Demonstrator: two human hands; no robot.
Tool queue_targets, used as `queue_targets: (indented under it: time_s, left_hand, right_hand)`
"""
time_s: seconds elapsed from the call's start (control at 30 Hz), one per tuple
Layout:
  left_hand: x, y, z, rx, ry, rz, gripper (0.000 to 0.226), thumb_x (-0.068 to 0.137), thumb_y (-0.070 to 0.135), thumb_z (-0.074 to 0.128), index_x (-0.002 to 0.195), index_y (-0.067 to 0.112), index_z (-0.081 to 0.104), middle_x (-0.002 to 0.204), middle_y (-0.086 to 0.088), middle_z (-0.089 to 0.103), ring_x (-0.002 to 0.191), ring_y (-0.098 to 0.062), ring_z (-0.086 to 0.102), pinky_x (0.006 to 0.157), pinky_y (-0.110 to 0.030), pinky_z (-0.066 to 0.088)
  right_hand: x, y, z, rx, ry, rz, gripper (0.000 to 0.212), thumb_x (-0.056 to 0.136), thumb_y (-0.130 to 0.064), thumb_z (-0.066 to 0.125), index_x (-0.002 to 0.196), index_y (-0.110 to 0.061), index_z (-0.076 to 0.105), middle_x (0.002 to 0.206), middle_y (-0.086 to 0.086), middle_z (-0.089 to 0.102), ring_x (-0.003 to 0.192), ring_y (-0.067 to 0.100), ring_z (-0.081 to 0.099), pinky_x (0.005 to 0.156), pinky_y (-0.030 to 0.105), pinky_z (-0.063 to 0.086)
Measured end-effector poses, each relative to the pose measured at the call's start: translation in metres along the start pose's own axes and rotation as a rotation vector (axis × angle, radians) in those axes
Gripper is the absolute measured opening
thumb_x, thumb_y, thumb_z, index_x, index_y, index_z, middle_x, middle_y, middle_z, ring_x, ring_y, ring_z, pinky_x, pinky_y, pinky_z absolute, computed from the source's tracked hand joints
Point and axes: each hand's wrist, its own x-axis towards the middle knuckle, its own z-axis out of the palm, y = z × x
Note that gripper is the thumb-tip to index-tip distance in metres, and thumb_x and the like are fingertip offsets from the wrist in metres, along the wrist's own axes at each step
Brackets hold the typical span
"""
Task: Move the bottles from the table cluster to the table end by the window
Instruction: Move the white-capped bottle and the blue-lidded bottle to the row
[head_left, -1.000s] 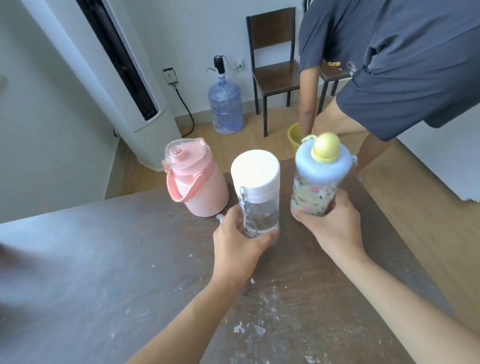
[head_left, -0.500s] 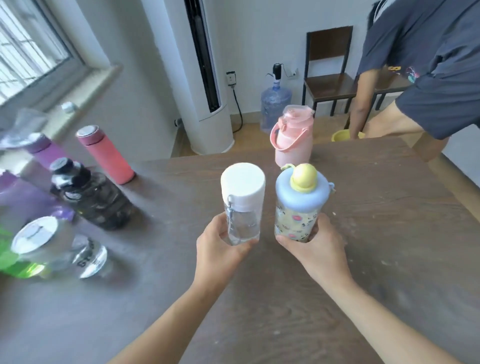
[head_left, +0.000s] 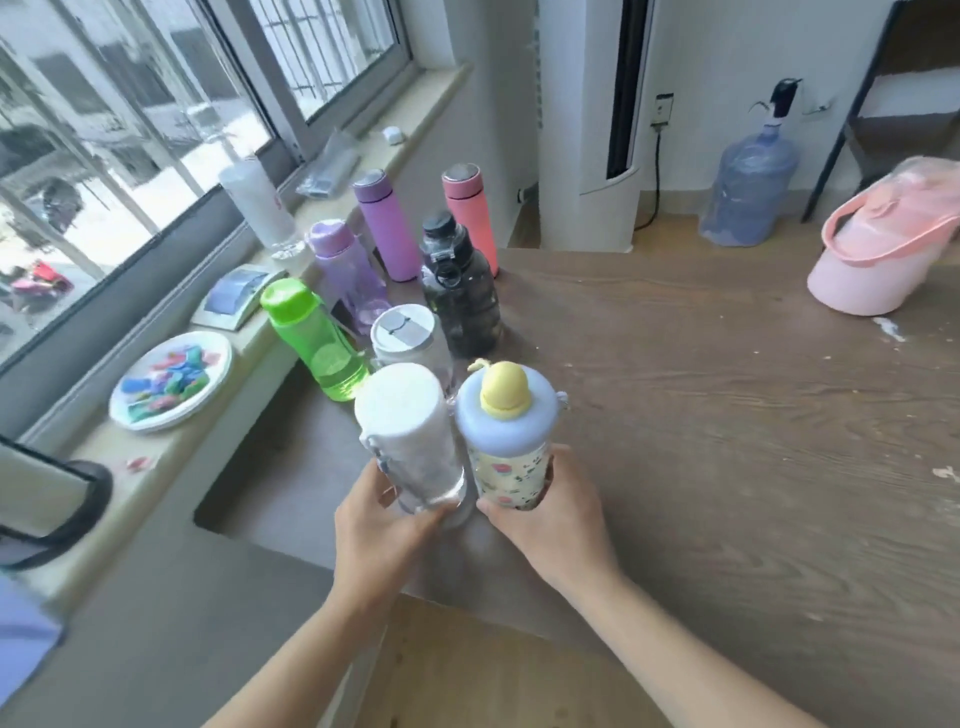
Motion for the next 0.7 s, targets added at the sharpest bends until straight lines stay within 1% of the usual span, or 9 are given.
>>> queue_targets:
  time_s: [0.1,0.17,0.23,0.27,0.33,0.4,0.53,0.6,0.7]
  left_hand:
    - [0.014,-0.023,-0.037,-0.014,0.084,-0.035,0.048,0.069,0.022,0.099,0.103,0.042,0.071,0.097,0.032,0.078,0.091,0.008,0.073,0.075,-0.02,0.054]
    - [0.026,-0.035,-0.059,-0.023,0.131,-0.061,0.047,0.07,0.02,0.099,0.103,0.041,0.072,0.096,0.032,0.078,0.091,0.007,0.073,0.078,-0.024,0.056]
    - [0.038,-0.045,-0.076,-0.044,0.179,-0.078,0.047,0.069,0.019,0.099,0.104,0.035,0.074,0.096,0.029,0.079,0.09,0.007,0.074,0.081,-0.026,0.058]
    - [0.044,-0.05,-0.084,-0.045,0.2,-0.08,0.047,0.068,0.019,0.1,0.105,0.032,0.075,0.095,0.026,0.08,0.088,0.009,0.073,0.081,-0.026,0.058]
    - [0.058,-0.059,-0.097,-0.038,0.233,-0.093,0.047,0.066,0.02,0.1,0.105,0.028,0.075,0.095,0.018,0.081,0.089,0.007,0.073,0.085,-0.03,0.06]
    - [0.073,-0.069,-0.106,-0.045,0.252,-0.122,0.045,0.065,0.02,0.099,0.103,0.027,0.075,0.097,0.013,0.082,0.094,-0.003,0.076,0.09,-0.037,0.061]
    - [0.092,-0.082,-0.113,-0.067,0.275,-0.19,0.044,0.062,0.022,0.098,0.099,0.028,0.075,0.098,0.009,0.083,0.097,-0.014,0.078,0.096,-0.05,0.061]
    - [0.096,-0.087,-0.114,-0.062,0.27,-0.208,0.044,0.062,0.021,0.098,0.099,0.026,0.075,0.098,0.009,0.083,0.097,-0.015,0.078,0.096,-0.05,0.061]
    - [0.099,-0.088,-0.114,-0.068,0.258,-0.217,0.045,0.062,0.021,0.098,0.101,0.027,0.075,0.098,0.011,0.083,0.098,-0.012,0.078,0.096,-0.045,0.061]
  right_hand:
    - [0.0,-0.012,0.044,-0.007,-0.021,-0.009,0.051,0.059,-0.044,0.088,0.097,-0.028,0.058,0.093,-0.011,0.069,0.085,0.005,0.069,0.069,0.034,0.059]
    - [0.001,-0.019,0.067,-0.014,-0.025,-0.019,0.053,0.06,-0.044,0.087,0.099,-0.025,0.058,0.095,-0.01,0.067,0.086,0.009,0.069,0.066,0.028,0.056]
    - [0.003,-0.026,0.087,-0.033,-0.03,-0.036,0.05,0.06,-0.043,0.087,0.096,-0.024,0.059,0.094,-0.009,0.066,0.086,0.01,0.068,0.061,0.021,0.052]
    - [0.005,-0.029,0.096,-0.041,-0.03,-0.046,0.049,0.059,-0.043,0.086,0.096,-0.023,0.06,0.094,-0.009,0.066,0.088,0.011,0.068,0.062,0.021,0.052]
    - [0.008,-0.036,0.111,-0.061,-0.033,-0.066,0.052,0.059,-0.042,0.086,0.099,-0.021,0.061,0.1,-0.006,0.066,0.096,0.015,0.066,0.072,0.028,0.054]
    - [0.01,-0.042,0.125,-0.083,-0.036,-0.078,0.058,0.058,-0.043,0.085,0.104,-0.018,0.06,0.104,-0.002,0.066,0.103,0.02,0.064,0.078,0.033,0.054]
    - [0.016,-0.05,0.148,-0.135,-0.039,-0.102,0.06,0.057,-0.051,0.081,0.102,-0.017,0.062,0.102,-0.002,0.069,0.105,0.023,0.067,0.079,0.035,0.056]
    - [0.017,-0.051,0.154,-0.151,-0.039,-0.109,0.059,0.058,-0.051,0.08,0.102,-0.017,0.061,0.102,-0.002,0.068,0.106,0.024,0.066,0.08,0.036,0.056]
    - [0.016,-0.049,0.157,-0.172,-0.041,-0.117,0.059,0.061,-0.046,0.082,0.106,-0.015,0.058,0.107,0.0,0.066,0.111,0.025,0.062,0.087,0.038,0.055]
